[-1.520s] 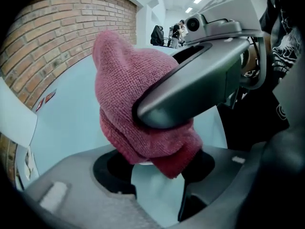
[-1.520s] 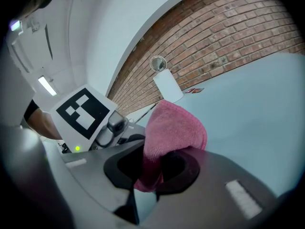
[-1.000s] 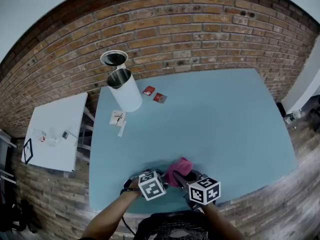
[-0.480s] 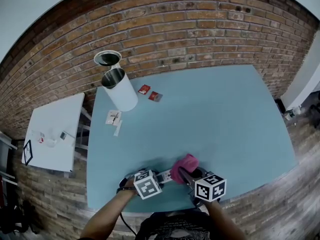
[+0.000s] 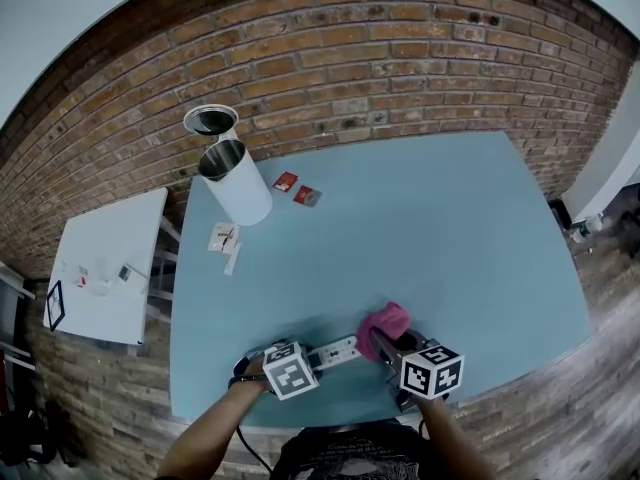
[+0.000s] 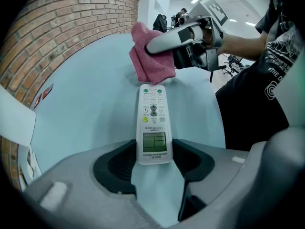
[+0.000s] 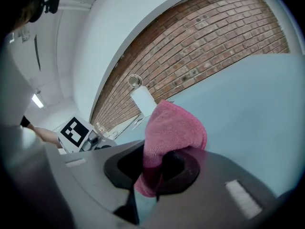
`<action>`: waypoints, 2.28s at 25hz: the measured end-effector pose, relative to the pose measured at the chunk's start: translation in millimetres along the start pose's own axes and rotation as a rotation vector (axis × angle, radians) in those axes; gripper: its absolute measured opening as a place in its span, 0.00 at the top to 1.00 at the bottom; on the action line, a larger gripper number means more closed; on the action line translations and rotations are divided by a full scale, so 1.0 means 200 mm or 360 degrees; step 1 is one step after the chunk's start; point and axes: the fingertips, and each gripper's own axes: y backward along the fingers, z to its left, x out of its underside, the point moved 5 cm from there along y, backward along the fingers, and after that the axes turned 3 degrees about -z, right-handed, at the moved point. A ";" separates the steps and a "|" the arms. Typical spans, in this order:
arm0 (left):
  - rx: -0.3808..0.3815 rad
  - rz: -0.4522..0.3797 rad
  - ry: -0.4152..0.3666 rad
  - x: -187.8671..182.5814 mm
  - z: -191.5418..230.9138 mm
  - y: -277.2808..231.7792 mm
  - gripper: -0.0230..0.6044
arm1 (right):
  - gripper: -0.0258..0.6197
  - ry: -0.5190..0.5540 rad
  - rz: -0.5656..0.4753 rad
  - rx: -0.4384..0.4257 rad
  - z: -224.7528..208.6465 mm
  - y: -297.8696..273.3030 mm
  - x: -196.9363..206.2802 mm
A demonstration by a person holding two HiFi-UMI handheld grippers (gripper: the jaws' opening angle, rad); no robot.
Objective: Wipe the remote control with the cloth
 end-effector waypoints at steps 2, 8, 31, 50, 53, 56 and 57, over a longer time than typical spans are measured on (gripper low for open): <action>0.0000 0.0001 -0.0002 0.00 0.00 0.00 0.58 | 0.86 0.0008 -0.0028 0.0023 -0.03 0.00 -0.03; 0.0006 0.0016 -0.0002 0.00 0.00 0.00 0.58 | 0.86 0.0202 -0.0050 0.0095 -0.06 -0.10 -0.10; 0.0014 -0.0002 0.0006 -0.01 0.01 0.01 0.58 | 0.86 0.0231 0.0021 0.0295 0.02 -0.04 0.05; 0.0032 -0.0039 -0.0011 -0.01 0.01 0.01 0.58 | 0.86 0.0415 0.0025 -0.0019 0.38 0.03 0.08; 0.0037 -0.0037 -0.0010 -0.01 0.01 0.02 0.58 | 0.86 0.0434 0.0079 -0.0142 0.49 -0.03 0.15; 0.0033 -0.0038 -0.0007 -0.01 0.01 0.01 0.58 | 0.86 0.0452 0.0151 -0.0222 0.55 -0.07 0.23; 0.0030 -0.0040 -0.0007 -0.01 0.01 0.01 0.58 | 0.86 0.0457 0.0169 -0.0237 0.56 -0.07 0.25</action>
